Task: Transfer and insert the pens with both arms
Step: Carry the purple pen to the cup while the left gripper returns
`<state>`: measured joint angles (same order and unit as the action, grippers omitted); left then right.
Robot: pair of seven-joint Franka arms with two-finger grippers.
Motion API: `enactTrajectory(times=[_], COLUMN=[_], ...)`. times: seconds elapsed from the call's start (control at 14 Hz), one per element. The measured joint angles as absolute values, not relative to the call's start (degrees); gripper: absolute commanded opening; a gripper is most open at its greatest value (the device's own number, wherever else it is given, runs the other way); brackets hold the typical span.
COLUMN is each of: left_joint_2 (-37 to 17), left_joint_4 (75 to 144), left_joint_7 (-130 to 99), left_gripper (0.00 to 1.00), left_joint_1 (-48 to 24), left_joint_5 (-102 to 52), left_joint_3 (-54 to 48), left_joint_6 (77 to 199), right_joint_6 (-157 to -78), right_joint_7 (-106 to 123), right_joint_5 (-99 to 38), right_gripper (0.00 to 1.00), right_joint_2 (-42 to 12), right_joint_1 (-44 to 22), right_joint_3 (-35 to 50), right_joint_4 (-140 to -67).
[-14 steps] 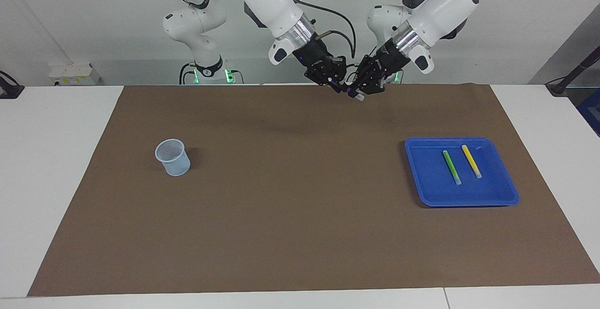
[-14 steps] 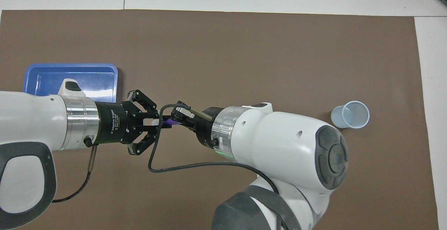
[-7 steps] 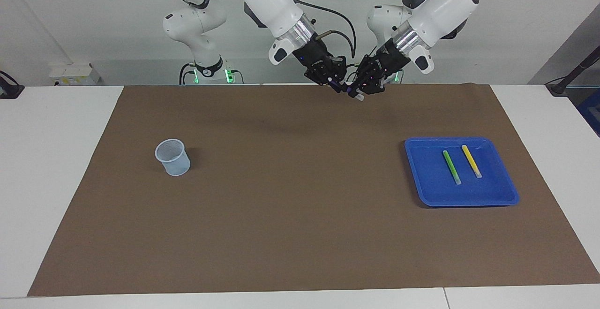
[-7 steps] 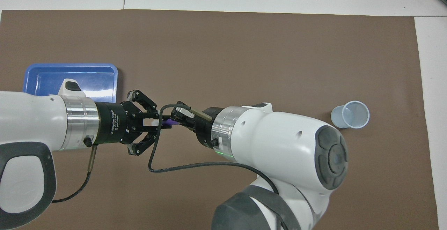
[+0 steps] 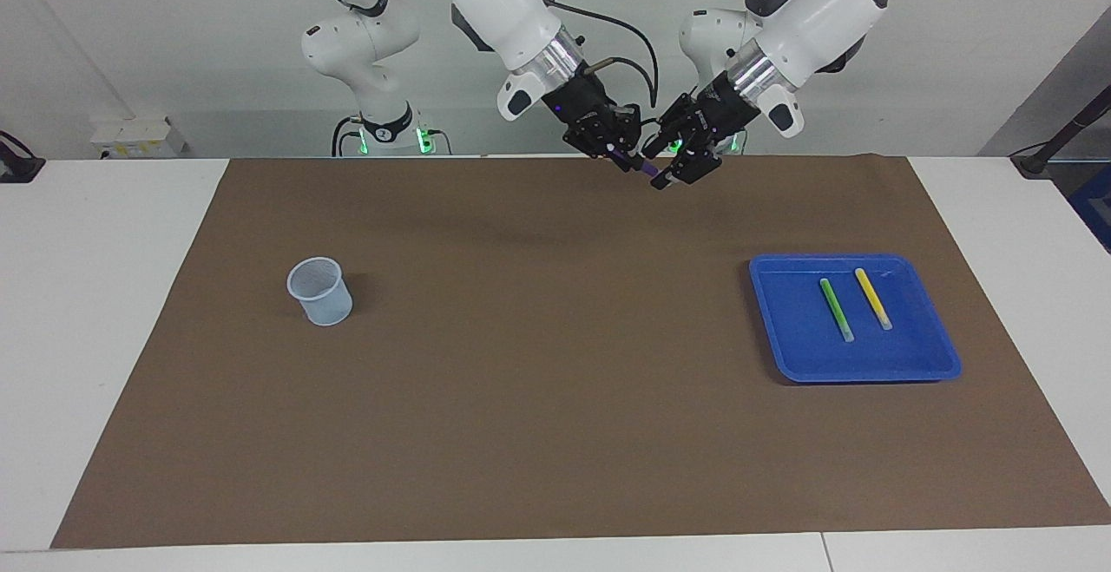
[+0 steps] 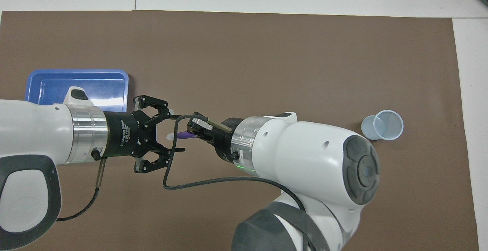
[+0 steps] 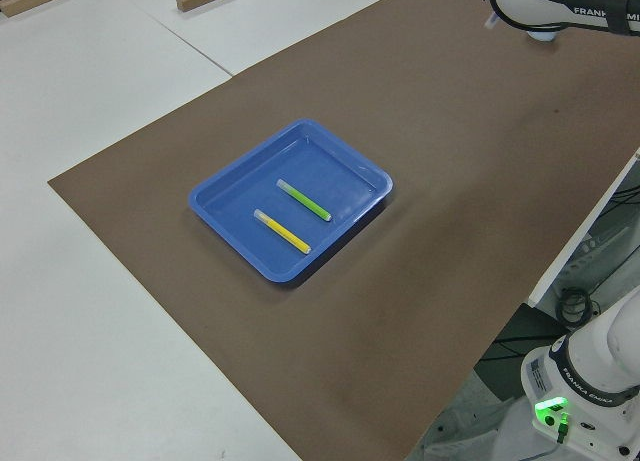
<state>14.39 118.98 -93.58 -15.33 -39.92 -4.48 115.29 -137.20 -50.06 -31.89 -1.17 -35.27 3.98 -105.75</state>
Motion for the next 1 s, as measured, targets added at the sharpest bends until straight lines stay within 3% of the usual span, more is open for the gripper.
enactTrajectory(times=[0.43,1.0], left_joint_2=[14.7,18.0], left_joint_4=[119.6,123.3], left_joint_7=[-90.3,-46.2], left_gripper=[0.69,0.66], left_joint_1=[-13.8,-7.1], left_joint_5=[-39.9,-28.6], left_joint_3=[-4.4,-4.2], left_joint_6=[115.2,104.4], right_joint_6=[-123.9,-108.2], right_joint_7=[-31.3,-2.7], right_joint_5=[-30.4,-11.1], right_gripper=[0.00,0.00], right_joint_2=[-0.9,-0.4], right_joint_1=[-27.6,-15.5], right_joint_3=[3.4,3.0], right_joint_4=[-105.6,-104.6])
